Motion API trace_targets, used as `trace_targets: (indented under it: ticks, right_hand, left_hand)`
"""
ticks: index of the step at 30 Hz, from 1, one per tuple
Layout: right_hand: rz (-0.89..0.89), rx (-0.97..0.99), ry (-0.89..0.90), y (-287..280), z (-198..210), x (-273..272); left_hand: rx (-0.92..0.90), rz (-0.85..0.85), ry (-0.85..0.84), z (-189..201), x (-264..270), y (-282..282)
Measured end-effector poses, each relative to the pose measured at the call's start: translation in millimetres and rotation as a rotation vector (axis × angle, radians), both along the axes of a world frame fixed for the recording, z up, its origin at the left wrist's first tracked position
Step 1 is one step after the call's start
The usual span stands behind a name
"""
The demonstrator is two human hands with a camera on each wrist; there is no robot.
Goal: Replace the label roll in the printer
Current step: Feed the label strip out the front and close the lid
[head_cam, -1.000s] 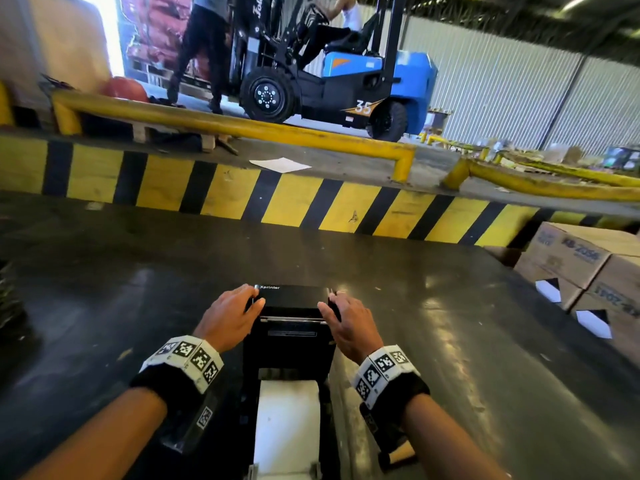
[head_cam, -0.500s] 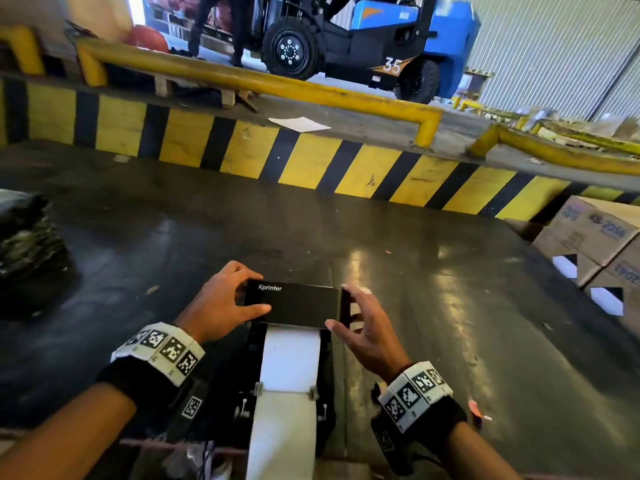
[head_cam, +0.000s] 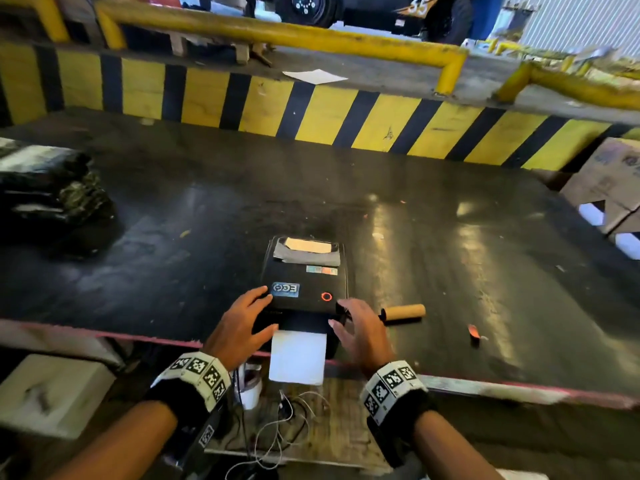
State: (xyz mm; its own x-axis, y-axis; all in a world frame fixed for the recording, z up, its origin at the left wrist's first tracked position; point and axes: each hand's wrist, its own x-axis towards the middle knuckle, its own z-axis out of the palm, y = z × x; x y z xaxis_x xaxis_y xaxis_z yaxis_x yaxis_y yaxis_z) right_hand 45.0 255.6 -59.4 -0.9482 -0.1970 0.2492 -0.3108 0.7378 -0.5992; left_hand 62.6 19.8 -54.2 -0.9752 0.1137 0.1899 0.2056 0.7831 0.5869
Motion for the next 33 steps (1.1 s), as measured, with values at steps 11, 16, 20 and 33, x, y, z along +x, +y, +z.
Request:
trace_targets:
  ticks: [11, 16, 20, 33]
  right_hand:
    - [0.052, 0.615, 0.175, 7, -29, 16]
    - [0.037, 0.634, 0.165, 4, -34, 15]
    - [0.028, 0.623, 0.178, 3, -35, 9]
    - [0.042, 0.579, 0.193, 4, -42, 0]
  left_hand:
    - [-0.527, -0.05, 0.145, -29, 13, -18]
    - [-0.585, -0.041, 0.163, -35, 10, -16]
    - [-0.6, -0.018, 0.2, -33, -1, -12]
    - [-0.616, 0.033, 0.249, -48, -9, -6]
